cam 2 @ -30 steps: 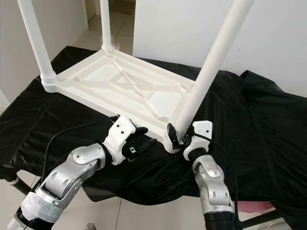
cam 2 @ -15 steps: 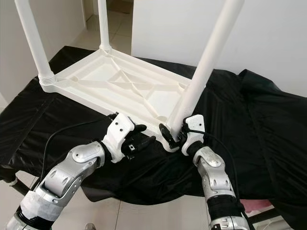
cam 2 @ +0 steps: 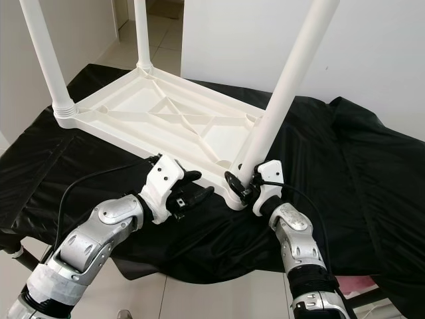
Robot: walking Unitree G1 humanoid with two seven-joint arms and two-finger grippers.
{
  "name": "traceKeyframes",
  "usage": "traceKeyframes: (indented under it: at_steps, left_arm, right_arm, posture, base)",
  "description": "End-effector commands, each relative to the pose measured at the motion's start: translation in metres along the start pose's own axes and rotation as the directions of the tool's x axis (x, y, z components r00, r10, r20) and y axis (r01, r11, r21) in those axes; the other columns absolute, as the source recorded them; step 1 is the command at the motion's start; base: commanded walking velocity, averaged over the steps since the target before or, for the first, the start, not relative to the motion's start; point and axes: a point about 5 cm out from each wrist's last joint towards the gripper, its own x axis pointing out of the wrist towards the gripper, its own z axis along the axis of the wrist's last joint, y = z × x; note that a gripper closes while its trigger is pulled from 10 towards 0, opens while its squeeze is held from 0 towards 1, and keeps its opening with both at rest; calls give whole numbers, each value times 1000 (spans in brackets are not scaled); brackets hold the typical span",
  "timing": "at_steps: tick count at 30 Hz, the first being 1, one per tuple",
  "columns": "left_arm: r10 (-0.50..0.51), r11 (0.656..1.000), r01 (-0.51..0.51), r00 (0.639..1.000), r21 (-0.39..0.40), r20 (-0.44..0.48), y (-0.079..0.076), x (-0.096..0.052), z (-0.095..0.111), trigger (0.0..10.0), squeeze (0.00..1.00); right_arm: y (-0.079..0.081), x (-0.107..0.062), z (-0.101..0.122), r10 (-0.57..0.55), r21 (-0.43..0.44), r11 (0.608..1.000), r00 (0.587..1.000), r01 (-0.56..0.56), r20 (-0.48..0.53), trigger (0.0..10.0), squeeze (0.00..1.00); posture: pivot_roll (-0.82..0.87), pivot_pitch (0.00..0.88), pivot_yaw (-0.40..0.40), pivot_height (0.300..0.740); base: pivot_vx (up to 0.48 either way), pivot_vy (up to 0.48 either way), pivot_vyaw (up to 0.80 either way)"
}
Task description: Building children table
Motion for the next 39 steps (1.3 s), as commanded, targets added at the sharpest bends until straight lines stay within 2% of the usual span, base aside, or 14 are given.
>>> traceKeyframes:
  at_steps: [1, 2, 3, 4, 5, 12, 20, 21, 22, 25, 26, 28, 29, 39]
  left_arm:
    - [-33, 999, 33, 999, 0, -1, -2, 0, 0, 10000, 0]
    - [-33, 999, 33, 999, 0, -1, -2, 0, 0, 10000, 0]
    - [-35, 999, 35, 999, 0, -1, -2, 0, 0, 10000, 0]
    - [-36, 999, 36, 999, 0, -1, -2, 1, 0, 10000, 0]
    - [-37, 999, 37, 999, 0, -3, -2, 1, 0, 10000, 0]
    - [-37, 999, 37, 999, 1, -8, -2, 1, -1, 10000, 0]
    - [-40, 999, 39, 999, -5, -10, -4, 1, -3, 10000, 0]
    - [-48, 999, 48, 999, 0, -17, -5, 2, -4, 10000, 0]
    - [-48, 999, 48, 999, 0, -17, -5, 2, -4, 10000, 0]
    - [-52, 999, 52, 998, 0, -19, -7, 2, -5, 10000, 0]
    - [-52, 999, 52, 998, 0, -19, -7, 2, -5, 10000, 0]
    - [-51, 999, 51, 999, -2, -17, -8, 3, -5, 10000, 0]
    - [-50, 999, 50, 999, -3, -16, -8, 3, -5, 10000, 0]
    - [-52, 999, 52, 998, -5, -21, -9, 2, -7, 10000, 0]
  right_arm:
    - [-3, -3, -5, -7, 1, 1000, 1000, 7, -24, 0, 0]
    - [-3, -3, -5, -7, 1, 1000, 1000, 7, -24, 0, 0]
    - [-4, -4, -4, -22, 3, 1000, 1000, 22, -21, 8667, 0]
    - [-5, -4, -4, -32, 4, 999, 999, 32, -19, 8667, 0]
    - [-5, -4, -3, -45, 11, 999, 999, 45, -15, 10000, 0]
    - [-7, -5, 3, -123, 34, 992, 992, 123, 3, 10000, 0]
    - [0, -9, -2, -363, 10, 931, 930, 364, -58, 10000, 0]
    - [6, -12, -9, -448, -11, 893, 887, 450, -114, 10000, 0]
    - [6, -12, -9, -448, -11, 893, 887, 450, -114, 10000, 0]
    - [16, -14, -10, -580, 30, 809, 805, 587, -128, 10000, 0]
    - [16, -14, -10, -580, 30, 809, 805, 587, -128, 10000, 0]
    - [20, -19, -11, -713, 72, 685, 687, 725, -143, 10000, 0]
    - [25, -18, -15, -725, 110, 660, 668, 744, -168, 10000, 0]
    - [26, -20, -12, -733, 103, 649, 656, 754, -181, 10000, 0]
  posture:
    - [47, 43, -108, 740]
    - [47, 43, -108, 740]
    - [44, 44, -107, 740]
    - [42, 45, -107, 740]
    - [42, 46, -106, 740]
    - [42, 46, -106, 740]
    - [47, 37, -118, 740]
    - [47, 35, -119, 740]
    - [47, 35, -119, 740]
    - [52, 28, -130, 740]
    - [52, 28, -130, 740]
    - [55, 26, -133, 740]
    - [65, 23, -141, 740]
    - [61, 8, -140, 740]
  base:
    - [0, 0, 0]
    - [0, 0, 0]
    - [0, 0, 0]
    - [0, 0, 0]
    - [0, 0, 0]
    - [0, 0, 0]
    - [0, 0, 0]
    - [0, 0, 0]
    - [0, 0, 0]
    - [0, 0, 0]
    - [0, 0, 0]
    - [0, 0, 0]
    - [0, 0, 0]
    - [0, 0, 0]
